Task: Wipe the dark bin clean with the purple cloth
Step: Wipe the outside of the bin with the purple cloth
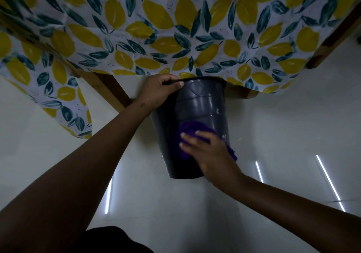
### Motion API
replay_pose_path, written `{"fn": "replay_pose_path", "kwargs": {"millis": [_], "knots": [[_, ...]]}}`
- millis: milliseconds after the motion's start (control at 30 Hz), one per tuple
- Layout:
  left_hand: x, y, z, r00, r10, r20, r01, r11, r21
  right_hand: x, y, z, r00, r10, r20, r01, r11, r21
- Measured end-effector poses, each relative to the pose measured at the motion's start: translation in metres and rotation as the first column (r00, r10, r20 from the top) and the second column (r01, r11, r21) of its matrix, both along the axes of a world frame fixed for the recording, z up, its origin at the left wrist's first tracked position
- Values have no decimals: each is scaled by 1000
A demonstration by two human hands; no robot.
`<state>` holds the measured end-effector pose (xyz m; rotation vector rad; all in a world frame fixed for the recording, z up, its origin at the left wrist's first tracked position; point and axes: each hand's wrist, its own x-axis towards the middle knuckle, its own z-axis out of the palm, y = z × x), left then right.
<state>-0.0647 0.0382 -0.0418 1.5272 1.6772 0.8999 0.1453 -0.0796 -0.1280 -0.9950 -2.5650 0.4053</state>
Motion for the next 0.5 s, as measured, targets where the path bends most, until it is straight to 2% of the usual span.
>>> {"fn": "replay_pose_path", "kwargs": {"millis": [67,100,167,267,333,400,467,500], "knots": [[-4,-3,1,999,7,39,-7,1000,-4,4,8,5,975,-177,-136,177,984,-11],[-4,-3,2,999,14,46,-14,1000,-1,5,11,6,965,-200,-170,202,979,-5],[-3,-3,1,999,33,-1,-33,999,17,4,11,6,986,-126,-110,132,990,50],[-2,3,0,981,42,-191,-37,999,34,-1,1,0,996,57,62,-61,996,58],[1,6,2,972,-16,-235,24,999,33,-3,-8,1,993,106,58,-110,992,69],[7,6,5,971,-100,-220,109,994,29,-4,-11,-3,991,130,45,-133,988,76],[11,4,7,969,-118,-215,124,992,18,-2,-7,-11,991,135,14,-136,988,72],[10,3,6,968,-99,-230,106,994,18,0,-4,-11,993,108,-50,-105,993,57]]}}
